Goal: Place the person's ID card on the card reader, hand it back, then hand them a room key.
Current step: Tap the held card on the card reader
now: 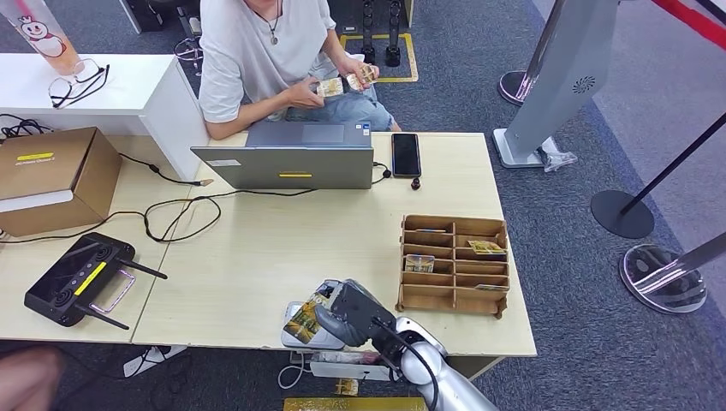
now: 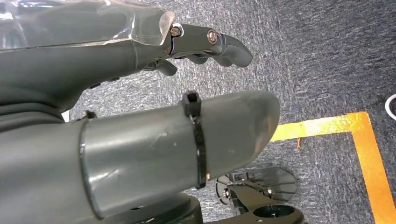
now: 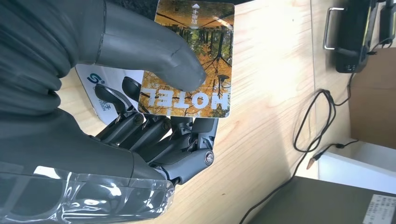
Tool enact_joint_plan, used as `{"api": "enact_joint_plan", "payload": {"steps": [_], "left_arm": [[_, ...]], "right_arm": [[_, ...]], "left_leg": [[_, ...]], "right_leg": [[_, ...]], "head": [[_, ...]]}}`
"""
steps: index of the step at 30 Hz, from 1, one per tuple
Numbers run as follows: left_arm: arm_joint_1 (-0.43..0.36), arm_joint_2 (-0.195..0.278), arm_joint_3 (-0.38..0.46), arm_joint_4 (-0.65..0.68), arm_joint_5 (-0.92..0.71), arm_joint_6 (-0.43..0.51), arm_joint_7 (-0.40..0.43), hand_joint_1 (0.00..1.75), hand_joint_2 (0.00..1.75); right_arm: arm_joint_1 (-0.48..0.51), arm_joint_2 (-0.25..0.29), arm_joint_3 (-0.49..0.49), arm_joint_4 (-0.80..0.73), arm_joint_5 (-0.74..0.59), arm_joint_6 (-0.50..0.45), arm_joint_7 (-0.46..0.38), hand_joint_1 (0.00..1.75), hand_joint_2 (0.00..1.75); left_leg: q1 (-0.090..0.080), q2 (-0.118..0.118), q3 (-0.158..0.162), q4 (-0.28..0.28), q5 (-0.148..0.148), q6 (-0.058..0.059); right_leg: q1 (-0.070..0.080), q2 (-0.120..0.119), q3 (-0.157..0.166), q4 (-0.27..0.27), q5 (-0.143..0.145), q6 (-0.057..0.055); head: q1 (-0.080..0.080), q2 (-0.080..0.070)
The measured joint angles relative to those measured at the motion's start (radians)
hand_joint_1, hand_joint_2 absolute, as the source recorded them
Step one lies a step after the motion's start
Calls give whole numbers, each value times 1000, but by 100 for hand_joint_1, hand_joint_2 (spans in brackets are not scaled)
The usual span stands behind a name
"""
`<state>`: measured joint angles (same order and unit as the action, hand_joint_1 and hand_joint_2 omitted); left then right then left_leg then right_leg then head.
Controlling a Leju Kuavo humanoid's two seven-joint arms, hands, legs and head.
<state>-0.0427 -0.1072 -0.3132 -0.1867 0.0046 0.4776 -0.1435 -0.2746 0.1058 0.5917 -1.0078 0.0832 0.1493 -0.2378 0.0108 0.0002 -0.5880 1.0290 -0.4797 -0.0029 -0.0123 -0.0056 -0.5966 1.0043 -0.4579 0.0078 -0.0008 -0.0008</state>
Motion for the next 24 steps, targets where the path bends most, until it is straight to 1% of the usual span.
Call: {"api": "enact_joint_plan", "payload": {"steps": [24], "left_arm": [[-2, -1, 0, 0, -7, -3, 8, 0, 0]], "right_arm": [[-22, 28, 0, 119, 3, -47, 20, 175, 175]], "left_leg": [[0, 0, 0, 0, 0, 0]], "right_leg": [[0, 0, 0, 0, 0, 0]], "head": [[0, 0]]}}
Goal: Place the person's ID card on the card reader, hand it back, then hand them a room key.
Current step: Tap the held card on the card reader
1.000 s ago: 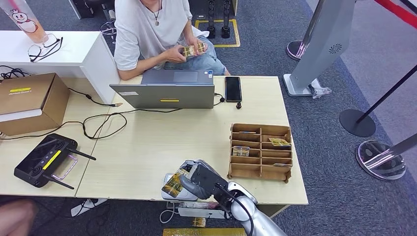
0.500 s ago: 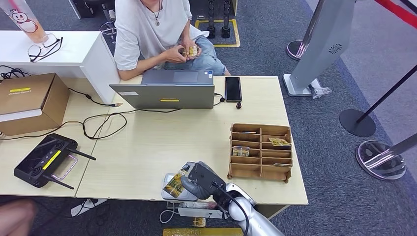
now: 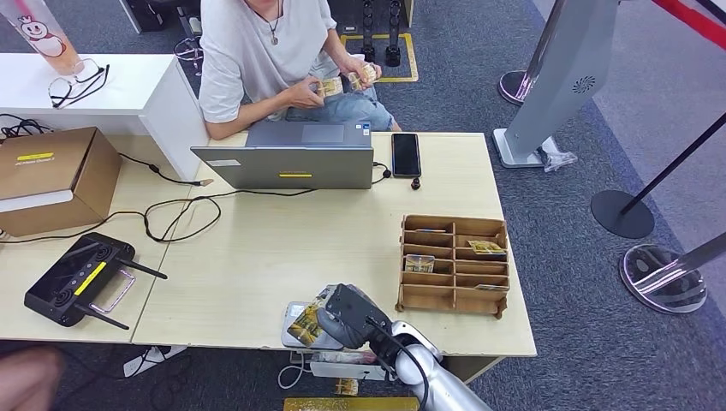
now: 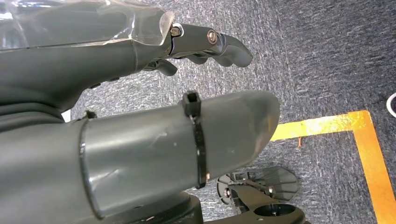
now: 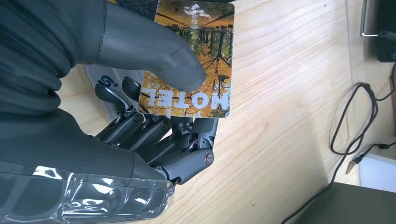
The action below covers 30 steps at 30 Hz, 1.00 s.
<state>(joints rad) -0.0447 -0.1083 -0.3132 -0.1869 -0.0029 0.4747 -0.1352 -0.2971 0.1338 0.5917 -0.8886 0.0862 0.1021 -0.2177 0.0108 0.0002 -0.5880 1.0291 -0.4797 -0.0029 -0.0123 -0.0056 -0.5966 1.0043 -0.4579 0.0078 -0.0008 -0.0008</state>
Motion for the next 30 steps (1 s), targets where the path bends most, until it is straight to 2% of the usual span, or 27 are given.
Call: {"api": "enact_joint_plan", "payload": {"steps": [10, 16, 30], "left_arm": [[-7, -6, 0, 0, -3, 0, 16, 0, 0], [-38, 3, -2, 0, -25, -25, 123, 0, 0], [-70, 4, -3, 0, -32, -20, 166, 0, 0]], "right_arm": [[-12, 15, 0, 37, 25, -68, 34, 175, 175], [-33, 35, 3, 68, 53, -70, 41, 175, 175], [-67, 40, 17, 137, 108, -134, 46, 175, 175]], "left_leg": [[0, 0, 0, 0, 0, 0], [0, 0, 0, 0, 0, 0], [0, 0, 0, 0, 0, 0]], "right_leg": [[0, 0, 0, 0, 0, 0], [0, 0, 0, 0, 0, 0], [0, 0, 0, 0, 0, 0]], "head": [[0, 0], [0, 0], [0, 0]]}}
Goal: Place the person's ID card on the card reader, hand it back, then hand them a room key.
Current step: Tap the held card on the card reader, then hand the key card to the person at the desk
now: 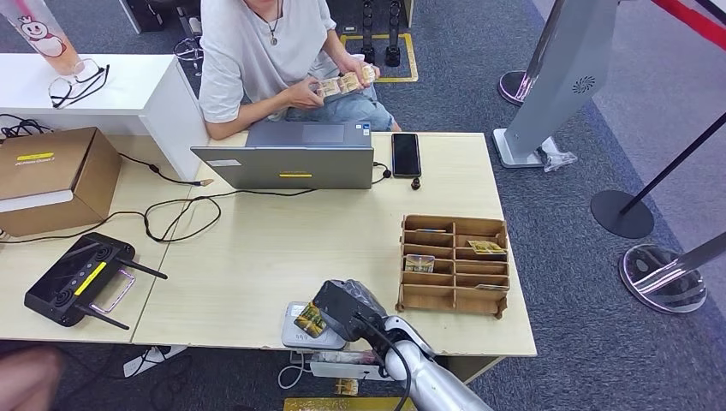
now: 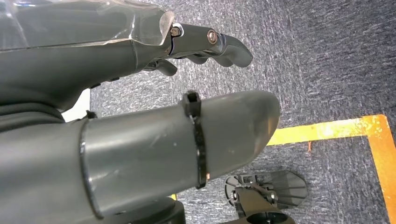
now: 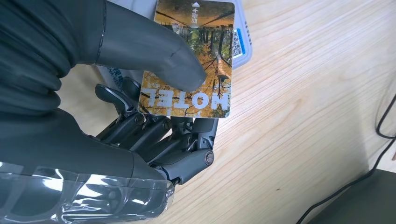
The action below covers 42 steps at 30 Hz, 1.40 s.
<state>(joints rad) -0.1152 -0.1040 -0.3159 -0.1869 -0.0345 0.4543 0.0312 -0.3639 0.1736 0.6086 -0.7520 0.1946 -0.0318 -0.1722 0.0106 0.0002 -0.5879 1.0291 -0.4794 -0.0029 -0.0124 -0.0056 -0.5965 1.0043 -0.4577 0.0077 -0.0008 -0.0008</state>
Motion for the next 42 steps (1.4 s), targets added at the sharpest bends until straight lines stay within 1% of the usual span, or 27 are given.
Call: {"api": "enact_joint_plan", "payload": {"steps": [13, 21, 29, 42], "left_arm": [[-9, -4, 0, 0, -1, 0, 5, 0, 0], [-10, -4, 0, 0, -5, 0, 10, 0, 0], [-12, -4, 0, 0, -7, 0, 18, 0, 0], [-12, -4, 0, 0, -7, 0, 20, 0, 0]], "right_arm": [[-15, 1, 10, 41, 24, -23, 5, 175, 175], [-20, 3, 34, 58, 100, -76, 20, 175, 175], [-30, 8, 60, 74, 159, -103, 36, 175, 175], [-38, 8, 77, 85, 164, -111, 37, 175, 175]], "left_leg": [[0, 0, 0, 0, 0, 0], [0, 0, 0, 0, 0, 0], [0, 0, 0, 0, 0, 0], [0, 0, 0, 0, 0, 0]], "right_leg": [[0, 0, 0, 0, 0, 0], [0, 0, 0, 0, 0, 0], [0, 0, 0, 0, 0, 0], [0, 0, 0, 0, 0, 0]], "head": [[0, 0], [0, 0], [0, 0], [0, 0]]}}
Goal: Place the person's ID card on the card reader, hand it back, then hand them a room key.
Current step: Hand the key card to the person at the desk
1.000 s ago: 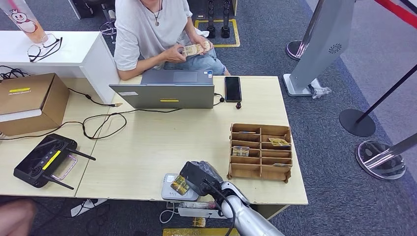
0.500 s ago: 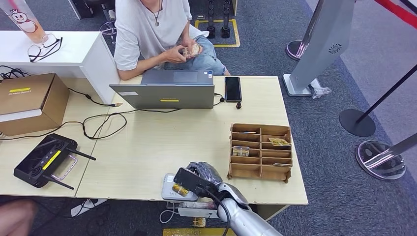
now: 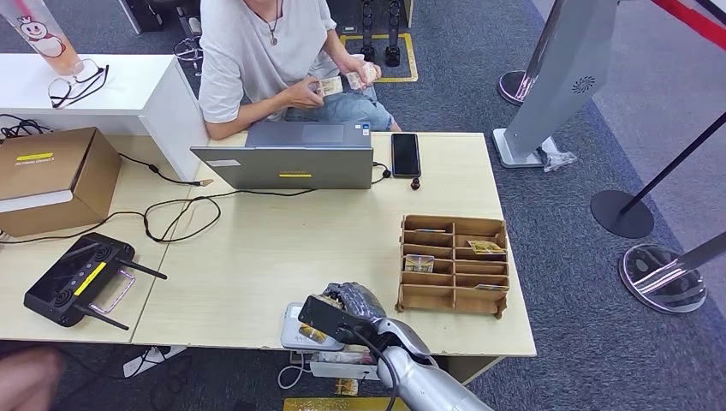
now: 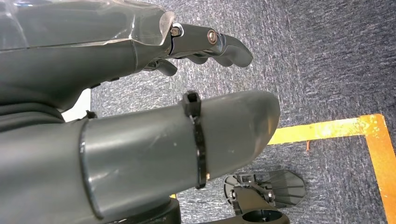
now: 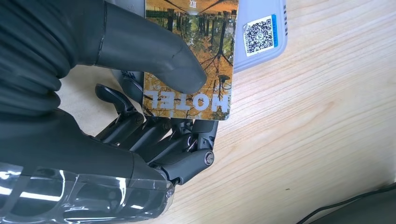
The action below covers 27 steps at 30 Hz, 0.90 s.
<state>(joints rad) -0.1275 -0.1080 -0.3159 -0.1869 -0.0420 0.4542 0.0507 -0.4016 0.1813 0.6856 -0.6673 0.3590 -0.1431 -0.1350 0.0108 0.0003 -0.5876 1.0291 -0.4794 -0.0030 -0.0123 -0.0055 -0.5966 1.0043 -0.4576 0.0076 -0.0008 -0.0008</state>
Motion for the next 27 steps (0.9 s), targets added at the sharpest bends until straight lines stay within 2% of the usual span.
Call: {"api": "enact_joint_plan", "payload": {"steps": [12, 27], "left_arm": [[-2, 0, 0, 0, -8, 0, 3, 0, 0], [-2, 5, -1, 0, -17, -19, -8, 0, 0]], "right_arm": [[-1, 7, 13, 4, 65, -22, 9, 175, 175], [0, 11, 13, 4, 66, -4, 8, 175, 175]], "left_leg": [[0, 0, 0, 0, 0, 0], [0, 0, 0, 0, 0, 0]], "right_leg": [[0, 0, 0, 0, 0, 0], [0, 0, 0, 0, 0, 0]], "head": [[0, 0], [0, 0]]}}
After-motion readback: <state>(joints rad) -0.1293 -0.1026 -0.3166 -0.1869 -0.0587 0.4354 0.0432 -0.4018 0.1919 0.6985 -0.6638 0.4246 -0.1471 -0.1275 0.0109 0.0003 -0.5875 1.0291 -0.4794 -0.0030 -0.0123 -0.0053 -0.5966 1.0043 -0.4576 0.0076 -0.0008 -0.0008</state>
